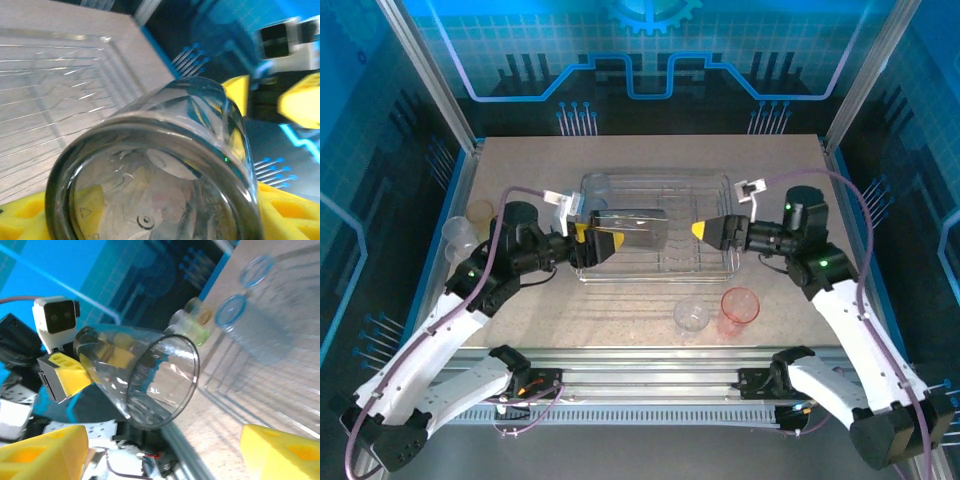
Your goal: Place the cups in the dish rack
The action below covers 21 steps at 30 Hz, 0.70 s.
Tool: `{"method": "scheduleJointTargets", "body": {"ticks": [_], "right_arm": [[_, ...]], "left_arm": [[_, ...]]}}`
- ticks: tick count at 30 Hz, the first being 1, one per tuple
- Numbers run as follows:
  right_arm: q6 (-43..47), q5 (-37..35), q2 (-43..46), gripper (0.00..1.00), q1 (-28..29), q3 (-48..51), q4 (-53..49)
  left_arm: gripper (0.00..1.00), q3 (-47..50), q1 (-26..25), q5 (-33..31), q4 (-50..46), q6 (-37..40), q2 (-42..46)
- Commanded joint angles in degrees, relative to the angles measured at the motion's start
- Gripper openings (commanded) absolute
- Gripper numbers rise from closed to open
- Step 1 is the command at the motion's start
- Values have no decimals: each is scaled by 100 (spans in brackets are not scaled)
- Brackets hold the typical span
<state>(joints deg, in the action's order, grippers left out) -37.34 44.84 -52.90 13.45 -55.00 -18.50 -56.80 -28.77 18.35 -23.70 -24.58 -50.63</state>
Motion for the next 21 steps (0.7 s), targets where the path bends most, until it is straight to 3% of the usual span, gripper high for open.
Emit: {"method": "scheduleJointTargets", "body": {"ticks": [1, 4, 7, 21], "right_arm": [[1370, -947, 141, 80, -284, -677, -2037], [1959, -2335, 62, 79, -325, -1105, -3095], [2205, -3244, 76, 80, -372, -1180, -3550], [2315, -3689, 510, 80, -501, -885, -3615]], "left_arm": [[17, -645, -9, -930, -1322, 554, -201], [10, -1158, -22, -1236, -2193, 796, -633], [5, -1626, -68, -1562, -2838, 896, -1083], [0, -3131, -1160, -3610, -4248, 855, -3468]]}}
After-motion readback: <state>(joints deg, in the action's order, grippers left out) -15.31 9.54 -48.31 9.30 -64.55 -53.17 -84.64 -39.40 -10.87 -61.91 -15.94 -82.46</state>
